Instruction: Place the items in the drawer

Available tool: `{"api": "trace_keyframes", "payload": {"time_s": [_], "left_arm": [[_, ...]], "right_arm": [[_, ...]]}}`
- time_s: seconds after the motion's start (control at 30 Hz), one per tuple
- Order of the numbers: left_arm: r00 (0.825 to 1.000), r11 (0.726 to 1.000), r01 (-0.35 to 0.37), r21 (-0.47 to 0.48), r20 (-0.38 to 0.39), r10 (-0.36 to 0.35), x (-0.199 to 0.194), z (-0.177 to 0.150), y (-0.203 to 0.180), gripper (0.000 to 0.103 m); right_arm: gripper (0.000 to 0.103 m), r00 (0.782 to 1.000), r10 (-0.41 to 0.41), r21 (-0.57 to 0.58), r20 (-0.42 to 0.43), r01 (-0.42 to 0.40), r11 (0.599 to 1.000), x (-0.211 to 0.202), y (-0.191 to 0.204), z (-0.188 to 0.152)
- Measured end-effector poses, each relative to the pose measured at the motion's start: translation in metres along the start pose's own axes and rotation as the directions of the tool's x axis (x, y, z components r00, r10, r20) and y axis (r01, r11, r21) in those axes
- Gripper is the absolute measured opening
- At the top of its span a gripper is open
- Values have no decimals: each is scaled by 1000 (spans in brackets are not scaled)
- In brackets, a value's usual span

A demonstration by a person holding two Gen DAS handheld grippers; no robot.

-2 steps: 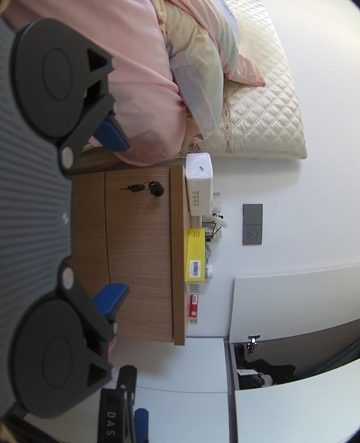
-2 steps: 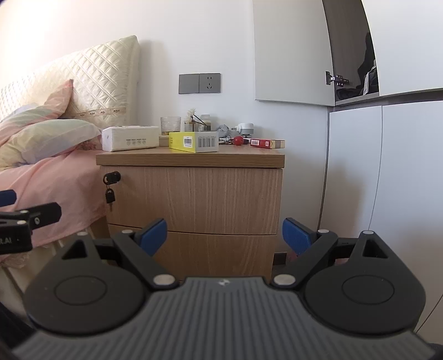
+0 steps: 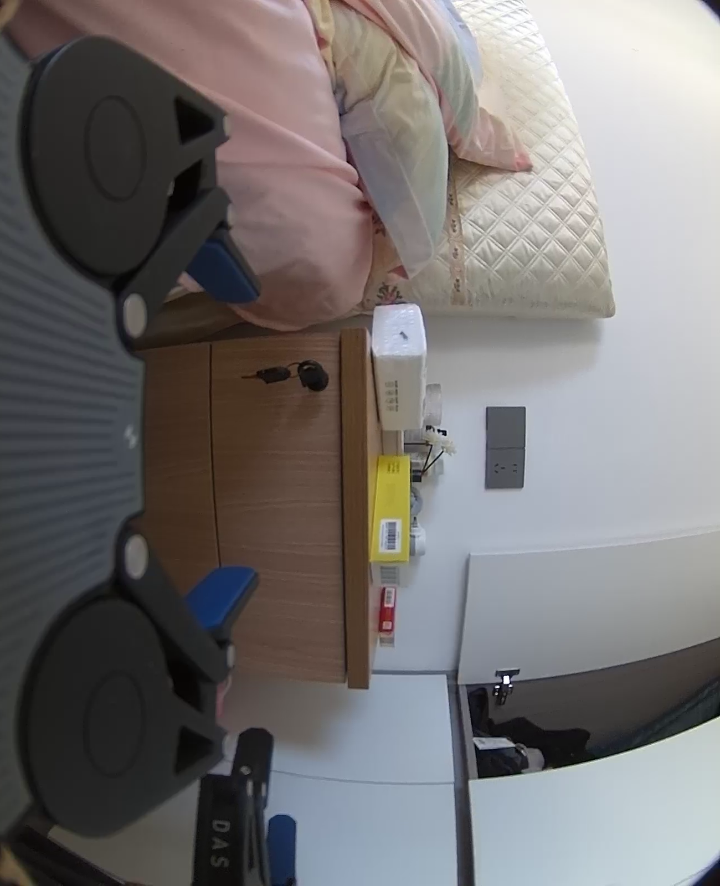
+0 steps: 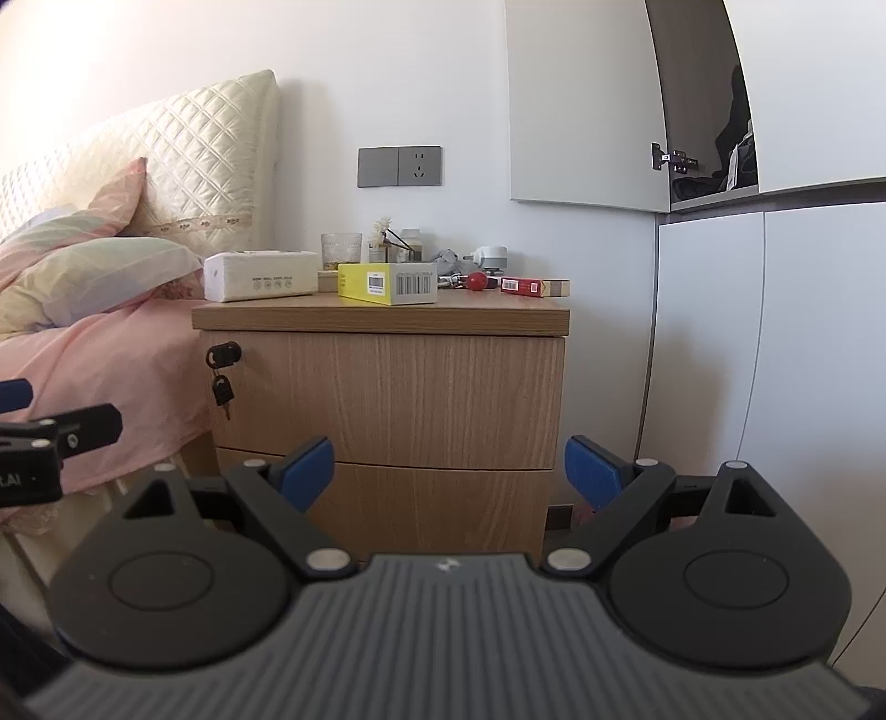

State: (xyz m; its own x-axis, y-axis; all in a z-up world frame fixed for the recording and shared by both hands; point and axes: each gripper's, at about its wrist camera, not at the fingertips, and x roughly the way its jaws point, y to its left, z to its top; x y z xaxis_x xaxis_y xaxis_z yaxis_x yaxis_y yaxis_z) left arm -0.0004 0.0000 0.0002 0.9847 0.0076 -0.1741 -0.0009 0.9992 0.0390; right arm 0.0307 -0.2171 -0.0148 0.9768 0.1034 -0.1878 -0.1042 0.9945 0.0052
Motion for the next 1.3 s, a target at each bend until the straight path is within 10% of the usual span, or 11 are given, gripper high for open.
{"api": "trace_keyframes", "payload": {"time_s": [1.3], "left_arm": [[1000, 1000, 1, -15, 16, 0, -5, 2, 4, 103]], "right_arm": [[92, 1000, -13, 23, 16, 13, 1000, -9, -8, -2]]}}
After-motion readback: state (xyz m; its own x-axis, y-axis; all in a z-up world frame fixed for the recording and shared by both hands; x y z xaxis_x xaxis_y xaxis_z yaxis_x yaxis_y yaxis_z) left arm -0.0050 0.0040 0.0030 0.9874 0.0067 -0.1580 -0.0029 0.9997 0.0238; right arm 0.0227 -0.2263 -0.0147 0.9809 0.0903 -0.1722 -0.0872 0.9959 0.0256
